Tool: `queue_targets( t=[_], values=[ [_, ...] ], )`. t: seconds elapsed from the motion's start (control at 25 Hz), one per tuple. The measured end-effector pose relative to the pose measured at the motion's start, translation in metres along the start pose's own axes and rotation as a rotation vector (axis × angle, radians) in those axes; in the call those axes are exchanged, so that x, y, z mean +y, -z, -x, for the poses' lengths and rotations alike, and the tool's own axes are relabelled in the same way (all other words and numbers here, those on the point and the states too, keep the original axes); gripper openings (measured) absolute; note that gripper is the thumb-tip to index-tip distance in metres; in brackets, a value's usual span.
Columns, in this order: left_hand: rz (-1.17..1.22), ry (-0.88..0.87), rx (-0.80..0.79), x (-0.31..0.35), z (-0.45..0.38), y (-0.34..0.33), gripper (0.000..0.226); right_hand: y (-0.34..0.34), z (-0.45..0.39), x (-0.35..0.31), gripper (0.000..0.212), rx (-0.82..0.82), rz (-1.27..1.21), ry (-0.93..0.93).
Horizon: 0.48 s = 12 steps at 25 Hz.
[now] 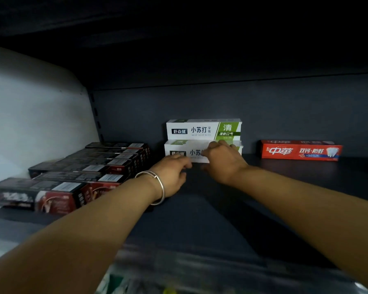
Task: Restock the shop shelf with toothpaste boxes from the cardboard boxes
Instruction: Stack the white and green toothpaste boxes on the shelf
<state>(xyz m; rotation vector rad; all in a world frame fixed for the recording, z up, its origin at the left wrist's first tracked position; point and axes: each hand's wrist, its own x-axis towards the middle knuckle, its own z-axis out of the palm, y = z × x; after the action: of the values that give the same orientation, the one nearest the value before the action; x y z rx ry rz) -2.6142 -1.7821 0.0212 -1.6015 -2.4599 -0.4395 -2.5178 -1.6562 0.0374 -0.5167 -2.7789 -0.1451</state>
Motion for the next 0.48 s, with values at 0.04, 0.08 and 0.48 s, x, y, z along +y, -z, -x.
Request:
queue_targets(
  t=[0.04,0.08,0.48],
  values=[
    [-0.001,-0.01,0.021,0.005,0.011,0.004,0.033,0.006,0.012,-0.008,0.045,-0.009,-0.02,0.005],
    [-0.012,-0.014,0.044,0.011,0.026,0.009,0.033,0.012,0.026,-0.017,0.045,-0.011,-0.035,0.009],
    [-0.026,0.053,0.168,0.063,0.239,0.007,0.045,0.021,0.228,-0.105,0.037,0.11,-0.117,0.157]
  ],
)
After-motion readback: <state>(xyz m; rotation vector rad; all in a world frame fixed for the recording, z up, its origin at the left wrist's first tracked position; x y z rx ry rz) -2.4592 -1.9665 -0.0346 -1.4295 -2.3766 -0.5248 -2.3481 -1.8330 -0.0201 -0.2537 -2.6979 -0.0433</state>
